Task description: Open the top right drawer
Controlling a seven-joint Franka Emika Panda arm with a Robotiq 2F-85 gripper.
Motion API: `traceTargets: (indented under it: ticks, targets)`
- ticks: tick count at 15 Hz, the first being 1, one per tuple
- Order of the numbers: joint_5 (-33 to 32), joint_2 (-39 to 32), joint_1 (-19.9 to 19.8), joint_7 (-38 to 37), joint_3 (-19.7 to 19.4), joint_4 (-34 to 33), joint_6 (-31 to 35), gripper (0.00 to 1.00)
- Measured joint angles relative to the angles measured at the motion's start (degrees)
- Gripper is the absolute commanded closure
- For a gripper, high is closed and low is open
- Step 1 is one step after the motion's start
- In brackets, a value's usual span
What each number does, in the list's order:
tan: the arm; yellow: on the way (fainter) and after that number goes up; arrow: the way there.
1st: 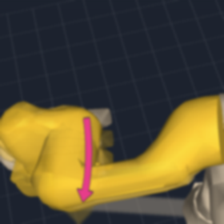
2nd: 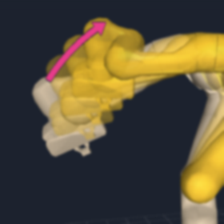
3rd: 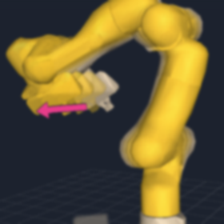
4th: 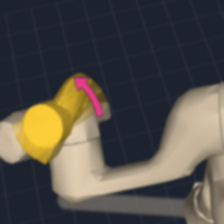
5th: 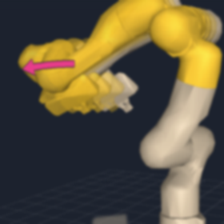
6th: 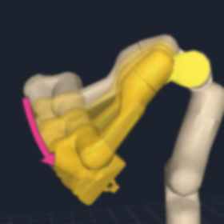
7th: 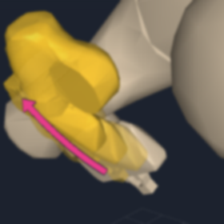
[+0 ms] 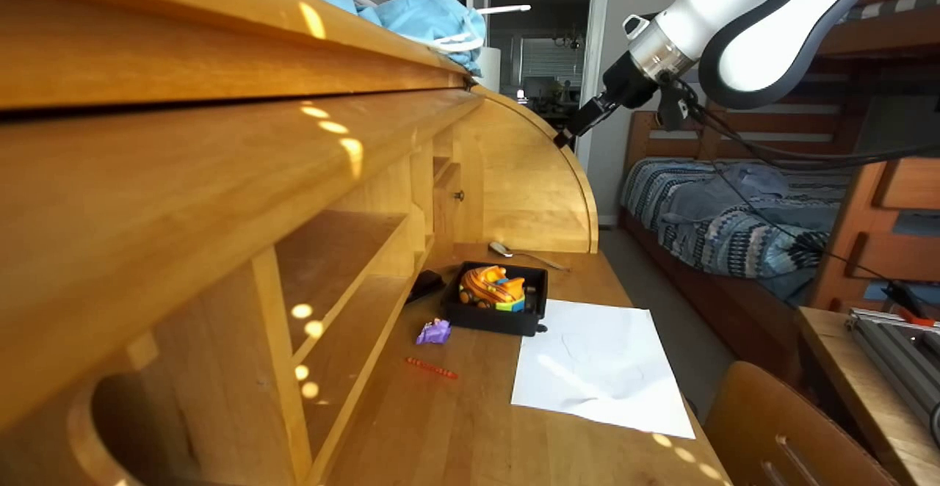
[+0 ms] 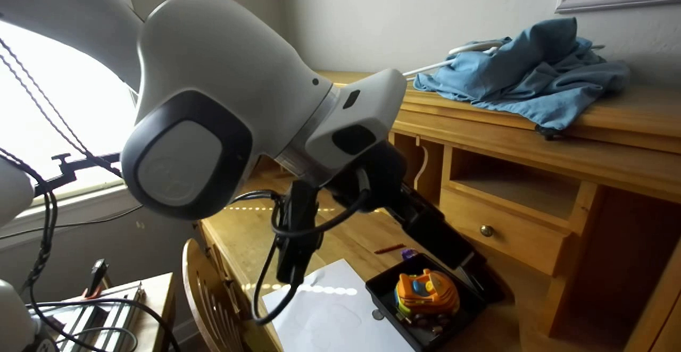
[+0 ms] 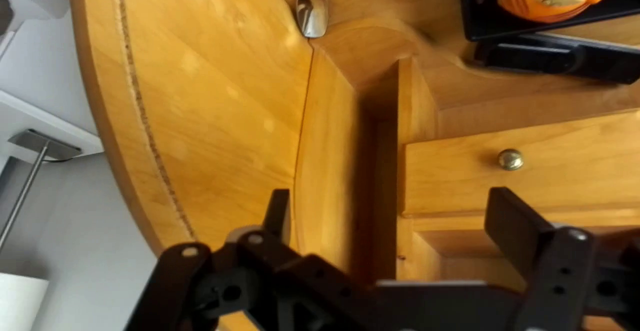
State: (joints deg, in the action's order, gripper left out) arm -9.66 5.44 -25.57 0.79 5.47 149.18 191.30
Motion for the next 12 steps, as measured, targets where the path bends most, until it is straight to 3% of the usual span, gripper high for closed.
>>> traceTargets:
  ticks: [5, 12]
  targets:
    - [3.7, -5.8, -1.7, 0.2, 1.0, -1.6, 9.4, 0.00]
    - [9.7, -15.5, 5.9, 4.8, 3.6, -6.2, 14.2, 0.00]
